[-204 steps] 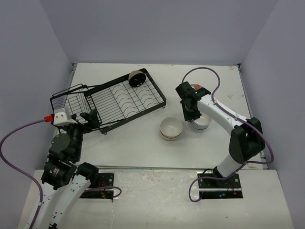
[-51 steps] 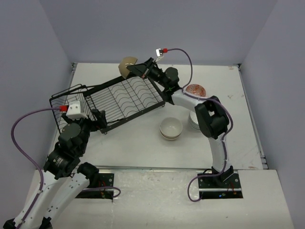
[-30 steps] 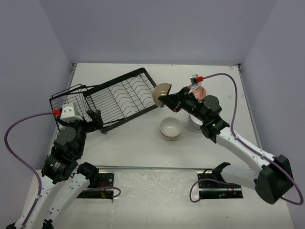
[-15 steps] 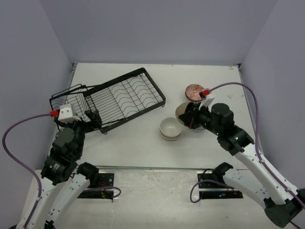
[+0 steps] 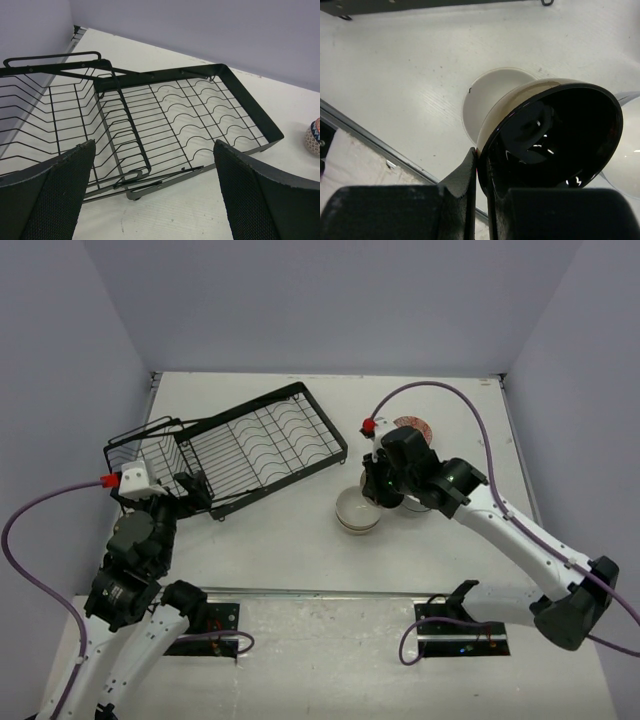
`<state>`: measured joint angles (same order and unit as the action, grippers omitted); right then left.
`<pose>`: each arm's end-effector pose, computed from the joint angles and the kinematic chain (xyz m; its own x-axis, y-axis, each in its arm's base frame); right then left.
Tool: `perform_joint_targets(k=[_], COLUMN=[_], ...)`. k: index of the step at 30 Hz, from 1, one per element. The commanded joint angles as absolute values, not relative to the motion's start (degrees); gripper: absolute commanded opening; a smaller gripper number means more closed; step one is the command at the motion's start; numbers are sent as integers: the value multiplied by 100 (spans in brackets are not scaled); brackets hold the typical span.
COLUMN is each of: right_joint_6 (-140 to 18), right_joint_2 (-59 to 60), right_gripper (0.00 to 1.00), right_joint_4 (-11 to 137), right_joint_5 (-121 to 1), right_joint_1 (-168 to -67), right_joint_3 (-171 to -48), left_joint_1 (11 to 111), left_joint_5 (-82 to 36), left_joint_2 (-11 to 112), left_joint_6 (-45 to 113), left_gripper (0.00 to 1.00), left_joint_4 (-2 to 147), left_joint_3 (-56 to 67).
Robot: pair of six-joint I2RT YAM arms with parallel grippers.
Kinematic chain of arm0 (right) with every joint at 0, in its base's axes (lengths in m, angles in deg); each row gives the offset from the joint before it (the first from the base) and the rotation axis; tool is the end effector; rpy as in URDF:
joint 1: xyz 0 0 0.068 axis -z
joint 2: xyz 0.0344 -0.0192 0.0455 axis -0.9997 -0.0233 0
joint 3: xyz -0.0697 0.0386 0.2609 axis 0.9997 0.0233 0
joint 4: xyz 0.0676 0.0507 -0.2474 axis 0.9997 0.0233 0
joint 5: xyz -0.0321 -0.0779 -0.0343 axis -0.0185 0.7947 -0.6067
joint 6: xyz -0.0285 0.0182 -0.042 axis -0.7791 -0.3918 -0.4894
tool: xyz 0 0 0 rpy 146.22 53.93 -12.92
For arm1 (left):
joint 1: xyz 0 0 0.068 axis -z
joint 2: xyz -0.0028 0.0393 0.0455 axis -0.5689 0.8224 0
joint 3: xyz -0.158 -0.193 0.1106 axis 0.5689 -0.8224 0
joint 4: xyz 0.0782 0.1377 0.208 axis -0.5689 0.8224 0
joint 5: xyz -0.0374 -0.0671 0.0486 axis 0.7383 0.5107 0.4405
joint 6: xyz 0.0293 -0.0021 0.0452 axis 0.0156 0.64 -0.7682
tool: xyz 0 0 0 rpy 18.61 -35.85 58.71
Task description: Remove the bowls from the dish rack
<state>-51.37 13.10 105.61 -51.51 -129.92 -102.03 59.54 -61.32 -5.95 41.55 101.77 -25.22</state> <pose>0.1856 0.1624 0.3441 -0.6795 -0.2161 -0.7012 -0.4806 0.8532 0.2028 0.0781 -0.0165 0.3390 -0.0441 -0.2875 -0.9568 -0.1107 0.9532 -0.2813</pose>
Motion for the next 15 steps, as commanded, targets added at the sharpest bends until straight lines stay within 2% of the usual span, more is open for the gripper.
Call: perform_joint_targets(k=[1, 15], right_joint_6=[-5347, -5312], right_joint_2=[997, -699], right_gripper=[0, 0], right_joint_4=[10646, 11666], right_joint_5=[-4718, -3733], right_joint_1=[-13242, -13999], right_joint_3=[-10617, -11698], left_joint_1=[5911, 5911], left_joint_5=[-6087, -6052], left_joint_2=[-683, -727], left_joint_6=[4115, 4106], left_gripper=[100, 100], left_joint_4=[10000, 10000], left_joint_3=[-2613, -2631])
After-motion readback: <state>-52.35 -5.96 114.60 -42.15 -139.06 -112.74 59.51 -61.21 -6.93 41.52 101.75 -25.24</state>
